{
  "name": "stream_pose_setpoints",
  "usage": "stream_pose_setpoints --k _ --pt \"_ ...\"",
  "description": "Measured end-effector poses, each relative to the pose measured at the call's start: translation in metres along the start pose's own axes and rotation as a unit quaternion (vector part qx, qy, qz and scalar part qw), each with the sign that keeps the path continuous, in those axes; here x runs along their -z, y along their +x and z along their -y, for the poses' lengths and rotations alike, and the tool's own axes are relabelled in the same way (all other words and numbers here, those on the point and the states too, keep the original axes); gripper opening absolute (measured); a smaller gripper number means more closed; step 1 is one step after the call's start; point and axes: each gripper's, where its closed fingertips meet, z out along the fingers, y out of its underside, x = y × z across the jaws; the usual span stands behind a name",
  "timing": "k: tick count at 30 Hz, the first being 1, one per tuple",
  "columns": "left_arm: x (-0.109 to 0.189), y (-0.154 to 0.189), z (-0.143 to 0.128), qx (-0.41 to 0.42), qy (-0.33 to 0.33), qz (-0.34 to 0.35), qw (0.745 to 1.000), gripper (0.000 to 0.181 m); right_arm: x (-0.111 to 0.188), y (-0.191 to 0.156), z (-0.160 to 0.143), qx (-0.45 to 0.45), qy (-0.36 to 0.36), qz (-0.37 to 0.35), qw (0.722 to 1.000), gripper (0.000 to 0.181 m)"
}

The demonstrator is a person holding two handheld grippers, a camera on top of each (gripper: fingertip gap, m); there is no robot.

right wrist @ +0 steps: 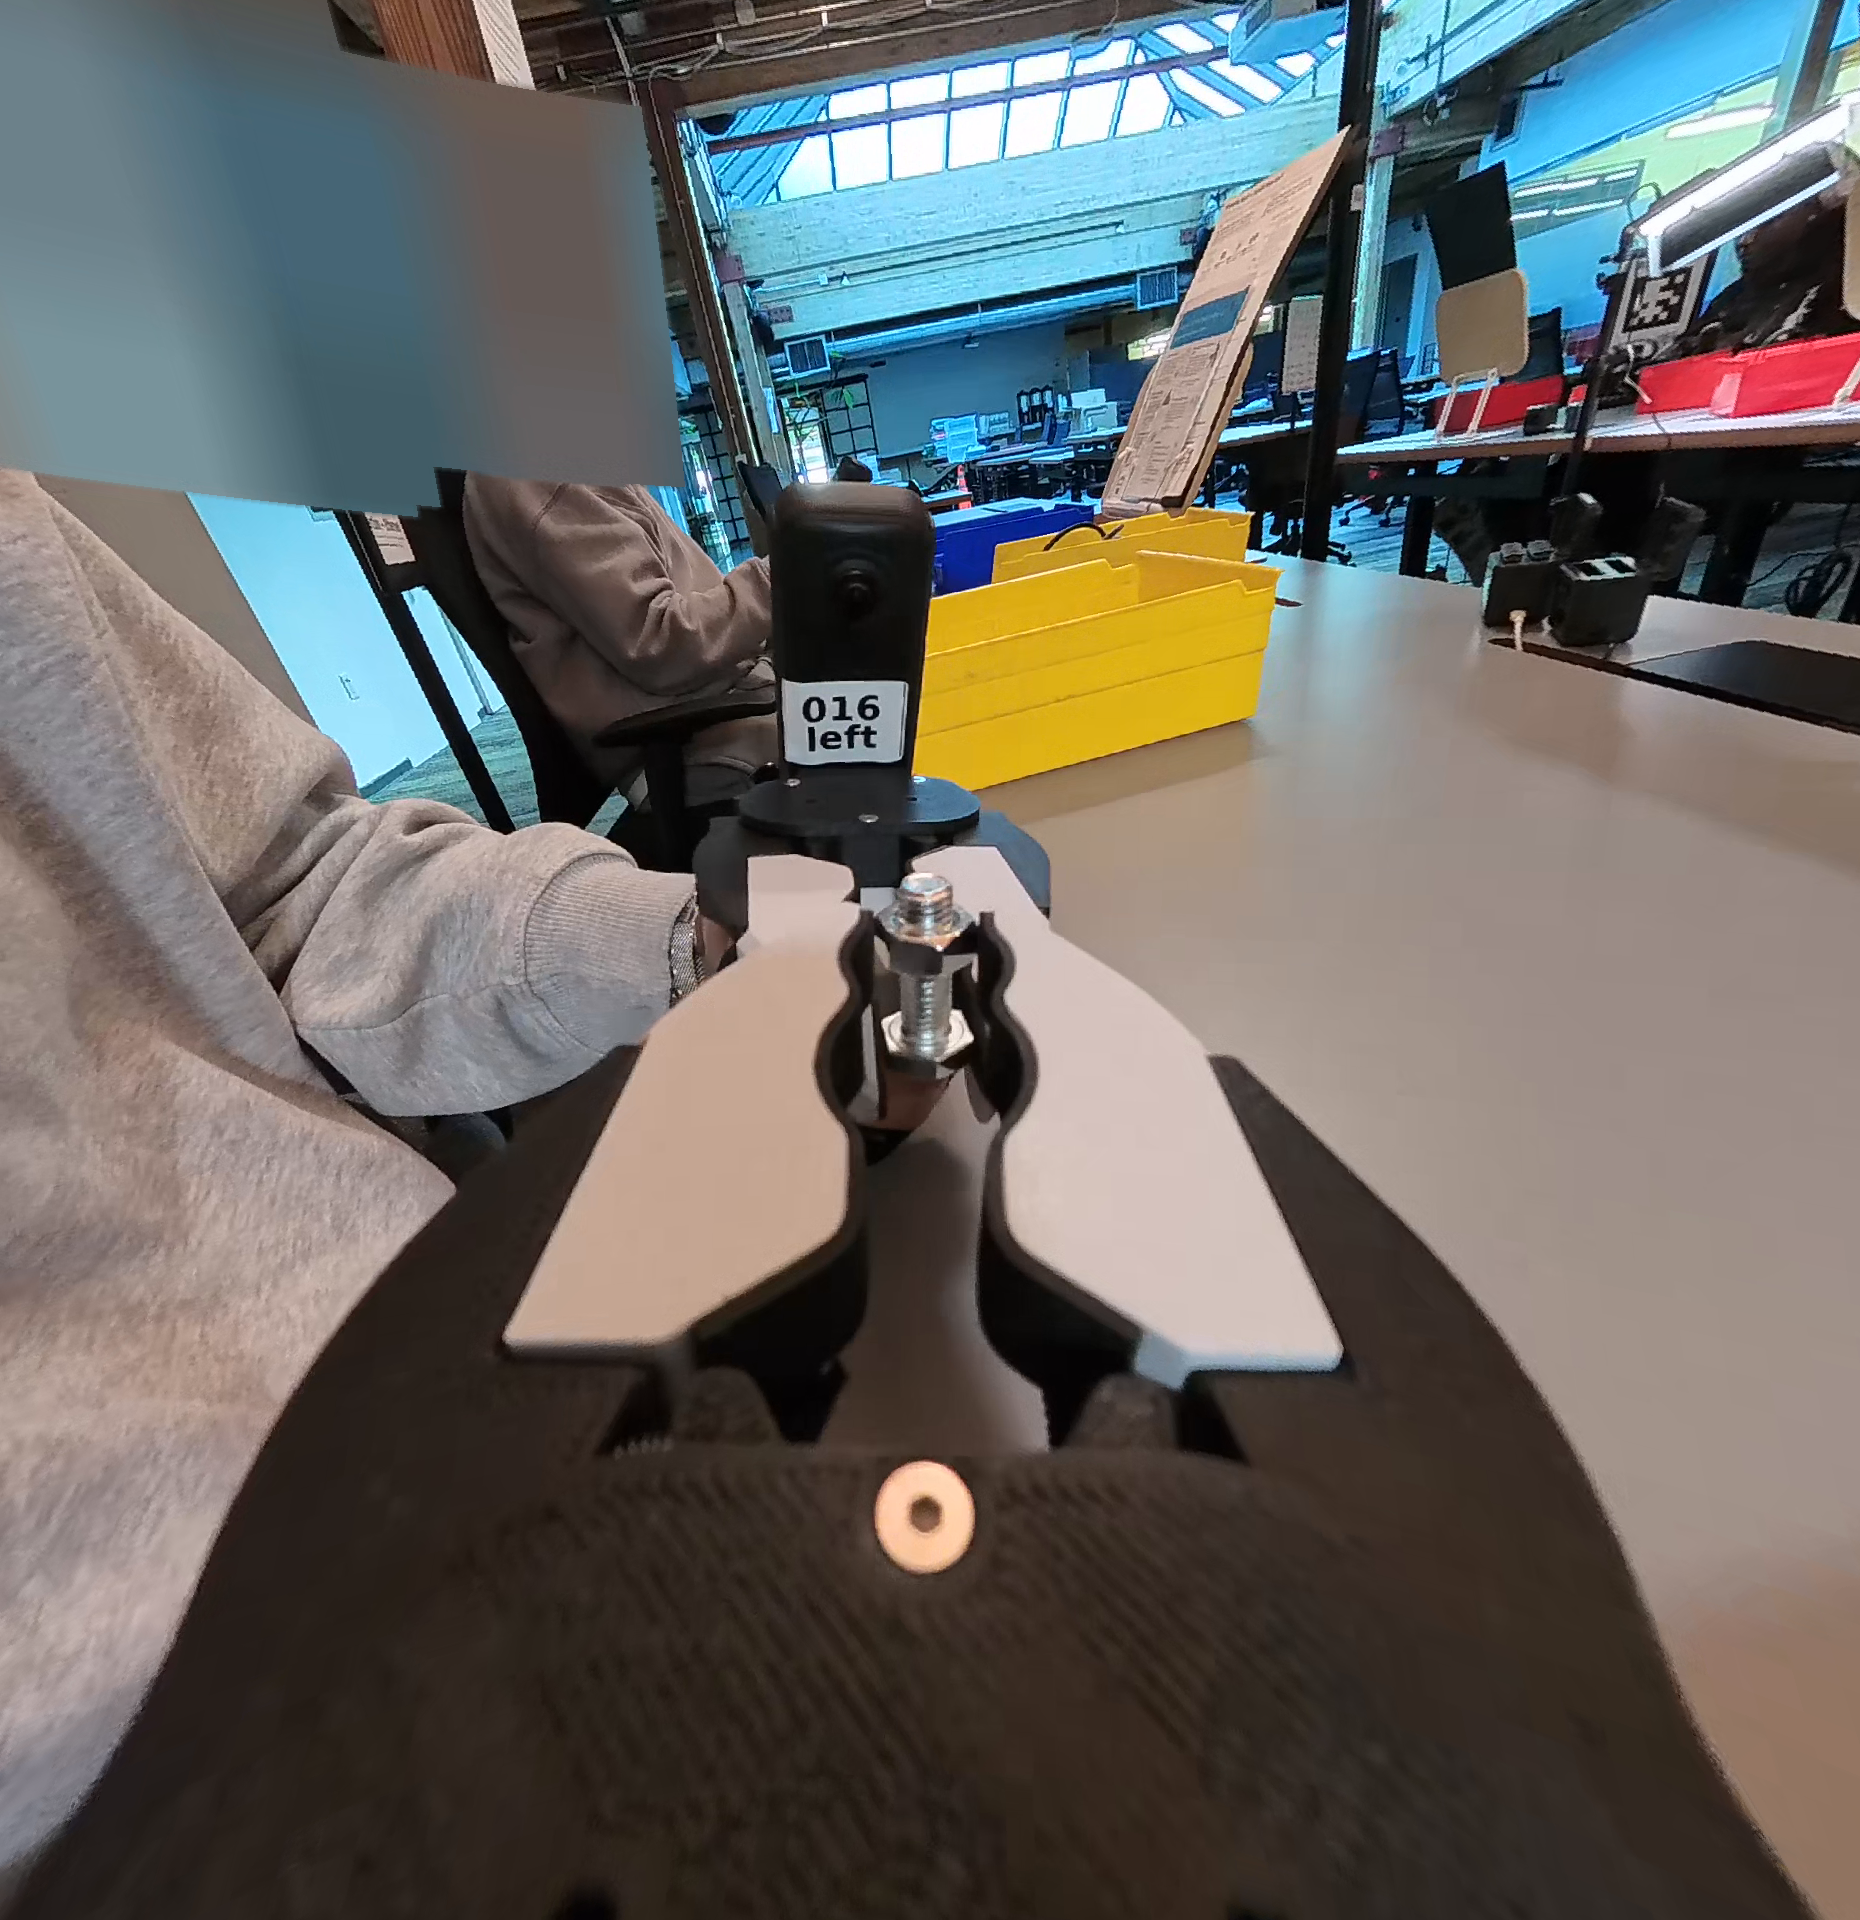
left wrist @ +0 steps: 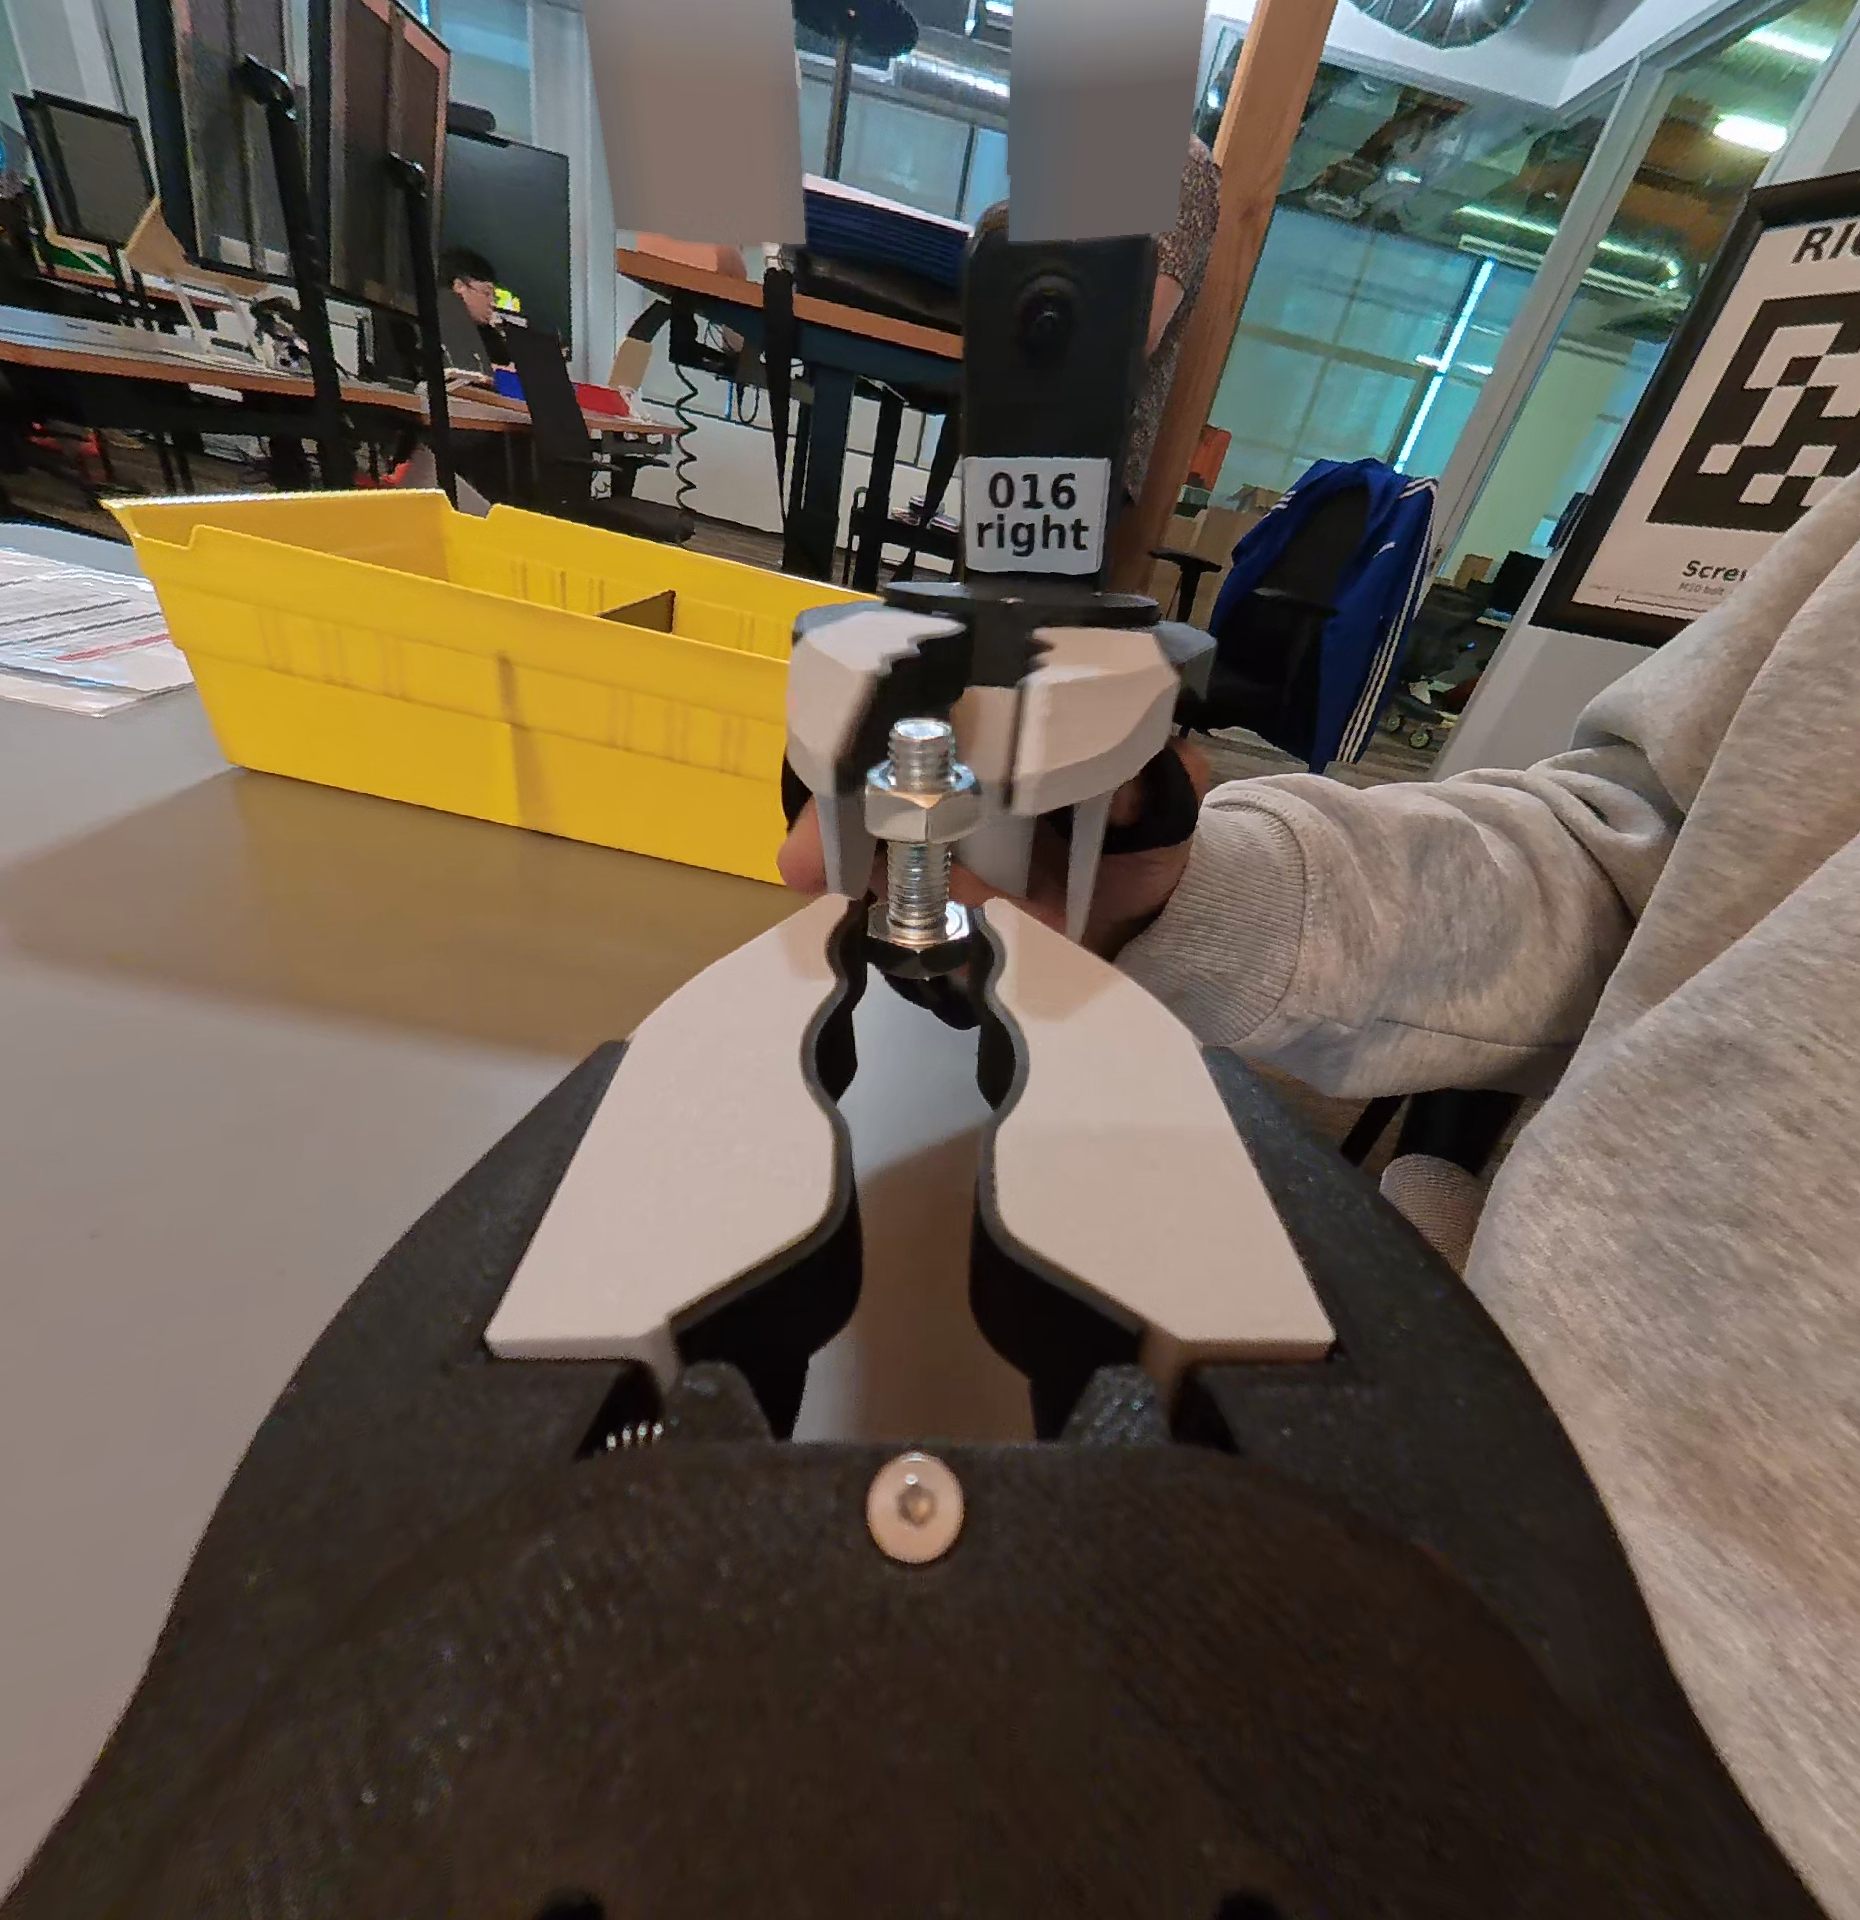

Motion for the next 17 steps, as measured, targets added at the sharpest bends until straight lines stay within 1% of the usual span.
stream_pose_setpoints --k 2,4,5,7,9,13,14,17 --pt "0.0 -0.004 -0.001 -0.009 -0.004 0.015 1.0 0.018 -0.001 0.001 0.003 0.009 0.012 -0.006 1.0 0.021" --pt "0.001 -0.009 0.0 -0.015 0.002 0.033 0.999 0.018 0.001 0.005 0.012 0.022 0.045 -0.025 0.998 0.042" --pt "0.002 -0.012 0.002 -0.016 0.005 0.044 0.999 0.018 0.002 0.008 0.015 0.027 0.055 -0.037 0.997 0.048" --pt "0.003 -0.017 0.003 -0.019 0.009 0.059 0.998 0.018 0.004 0.014 0.015 0.037 0.056 -0.06 0.996 0.055" --pt "0.004 -0.019 0.004 -0.017 0.012 0.063 0.998 0.018 0.004 0.019 0.014 0.046 0.05 -0.08 0.994 0.056" --pt "0.004 -0.02 0.005 -0.029 0.015 0.076 0.997 0.019 -0.001 0.018 0.009 0.063 0.036 -0.091 0.993 0.052" --pt "0.004 -0.02 0.005 -0.033 0.016 0.079 0.996 0.019 -0.001 0.02 0.007 0.067 0.027 -0.101 0.992 0.046" --pt "0.004 -0.02 0.006 -0.031 0.02 0.078 0.996 0.019 -0.001 0.017 0.005 0.086 0.012 -0.104 0.991 0.021"
